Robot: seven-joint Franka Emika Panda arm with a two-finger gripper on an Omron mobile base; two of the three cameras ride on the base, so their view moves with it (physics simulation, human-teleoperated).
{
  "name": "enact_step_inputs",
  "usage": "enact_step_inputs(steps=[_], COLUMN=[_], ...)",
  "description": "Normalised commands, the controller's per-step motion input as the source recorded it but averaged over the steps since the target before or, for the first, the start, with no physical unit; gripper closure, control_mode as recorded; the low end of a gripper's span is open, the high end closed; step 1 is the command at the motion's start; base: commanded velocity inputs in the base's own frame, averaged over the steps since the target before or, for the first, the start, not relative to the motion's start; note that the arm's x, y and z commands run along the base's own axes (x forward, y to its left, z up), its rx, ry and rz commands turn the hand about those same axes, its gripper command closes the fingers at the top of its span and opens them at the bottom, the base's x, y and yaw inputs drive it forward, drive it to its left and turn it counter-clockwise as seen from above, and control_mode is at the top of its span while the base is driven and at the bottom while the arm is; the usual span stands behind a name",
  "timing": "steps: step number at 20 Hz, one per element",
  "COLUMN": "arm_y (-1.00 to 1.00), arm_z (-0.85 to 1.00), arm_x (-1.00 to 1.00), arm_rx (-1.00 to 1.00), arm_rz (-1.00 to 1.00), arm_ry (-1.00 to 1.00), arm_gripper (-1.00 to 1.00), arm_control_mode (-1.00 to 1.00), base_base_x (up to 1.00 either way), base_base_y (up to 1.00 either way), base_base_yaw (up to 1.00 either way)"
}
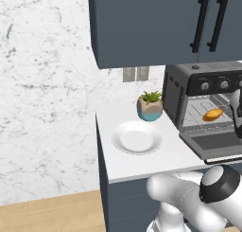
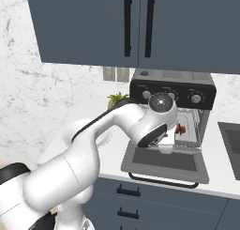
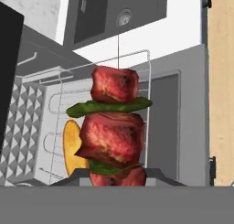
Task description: Pick up the kebab skewer and baguette bread, and place them inside the toaster oven. Close the toaster oven door and start by setting the timer.
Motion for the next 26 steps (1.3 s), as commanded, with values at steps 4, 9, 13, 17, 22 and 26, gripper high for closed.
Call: enact_step_inputs(steps=[4, 9, 13, 17, 22, 26], arm_y=[-0.35, -0.12, 0.0, 0.0, 0.0, 0.0], arm_z=[0.0, 0.0, -0.08, -0.19, -0.26, -0.27], arm_x=[0.31, 0.29, 0.24, 0.09, 0.12, 0.2], arm_rx=[0.12, 0.06, 0.01, 0.0, 0.0, 0.0], arm_rz=[-0.05, -0.01, 0.01, 0.07, 0.06, 0.04], arm_ry=[0.0, 0.0, 0.03, 0.04, 0.04, 0.03], arm_gripper=[1.0, 1.0, 1.0, 1.0, 1.0, 1.0], arm_control_mode=[-1.0, -1.0, -1.0, -1.0, -1.0, -1.0], base_base_x=[0.0, 0.0, 0.0, 0.0, 0.0, 0.0], base_base_y=[0.0, 0.0, 0.0, 0.0, 0.0, 0.0], base_base_yaw=[0.0, 0.0, 0.0, 0.0, 0.0, 0.0])
